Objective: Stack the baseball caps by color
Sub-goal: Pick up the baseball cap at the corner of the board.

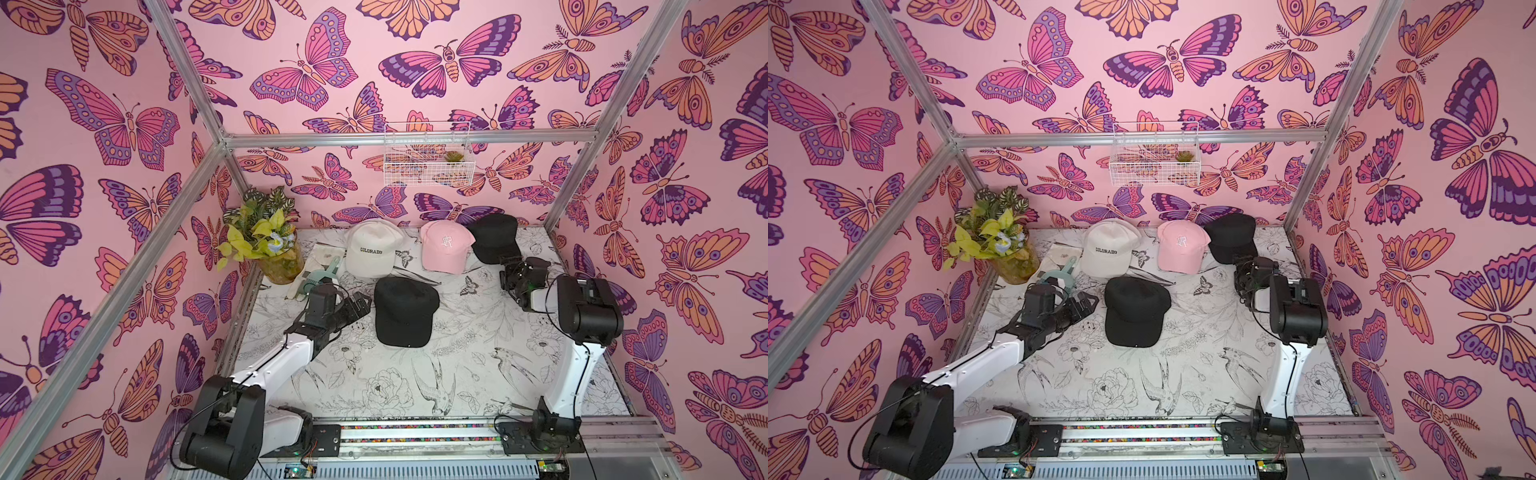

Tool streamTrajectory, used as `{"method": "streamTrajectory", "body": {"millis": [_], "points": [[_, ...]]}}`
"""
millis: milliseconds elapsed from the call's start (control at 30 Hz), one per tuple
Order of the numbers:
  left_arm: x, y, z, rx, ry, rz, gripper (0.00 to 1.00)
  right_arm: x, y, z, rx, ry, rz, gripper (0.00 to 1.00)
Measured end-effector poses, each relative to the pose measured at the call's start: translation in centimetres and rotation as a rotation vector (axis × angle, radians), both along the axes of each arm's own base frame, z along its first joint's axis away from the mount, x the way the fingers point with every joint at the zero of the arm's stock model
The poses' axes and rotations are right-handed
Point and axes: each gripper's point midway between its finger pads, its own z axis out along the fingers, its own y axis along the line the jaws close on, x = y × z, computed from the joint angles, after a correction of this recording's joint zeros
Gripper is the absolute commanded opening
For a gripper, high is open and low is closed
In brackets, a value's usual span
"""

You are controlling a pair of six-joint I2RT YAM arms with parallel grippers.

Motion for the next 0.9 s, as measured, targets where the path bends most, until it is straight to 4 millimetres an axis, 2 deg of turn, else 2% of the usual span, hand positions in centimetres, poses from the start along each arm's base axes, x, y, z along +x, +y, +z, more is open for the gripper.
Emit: {"method": "streamTrajectory", "body": {"millis": [167, 267, 433, 600, 633, 733, 900], "points": [[0.1, 0.1, 0.0, -0.003, -0.002, 0.005, 1.0, 3.3, -0.5, -0.1, 0.047, -0.084, -0.03, 0.68], [0.2, 0.1, 0.1, -0.006, -0.009, 0.006, 1.0, 4.9, -0.8, 0.0, 0.076, -0.137, -0.048, 0.63], [0.1, 0.3, -0.2, -0.01, -0.013, 0.012, 1.0, 6.1, -1.5, -0.2, 0.084, -0.178, -0.084, 0.39], [0.1, 0.2, -0.3, -0.019, -0.02, 0.009, 1.0, 6.0, -2.3, 0.2, 0.056, -0.206, -0.122, 0.03], [0.1, 0.1, -0.3, -0.023, -0.021, 0.009, 1.0, 5.9, -2.4, 0.3, 0.056, -0.213, -0.129, 0.0], [0.2, -0.1, 0.1, -0.038, -0.037, 0.002, 1.0, 4.8, -2.8, 0.8, 0.042, -0.223, -0.151, 0.0], [0.2, -0.2, -0.1, -0.046, -0.056, -0.003, 1.0, 2.5, -3.9, 2.9, 0.001, -0.239, -0.173, 0.0]]}}
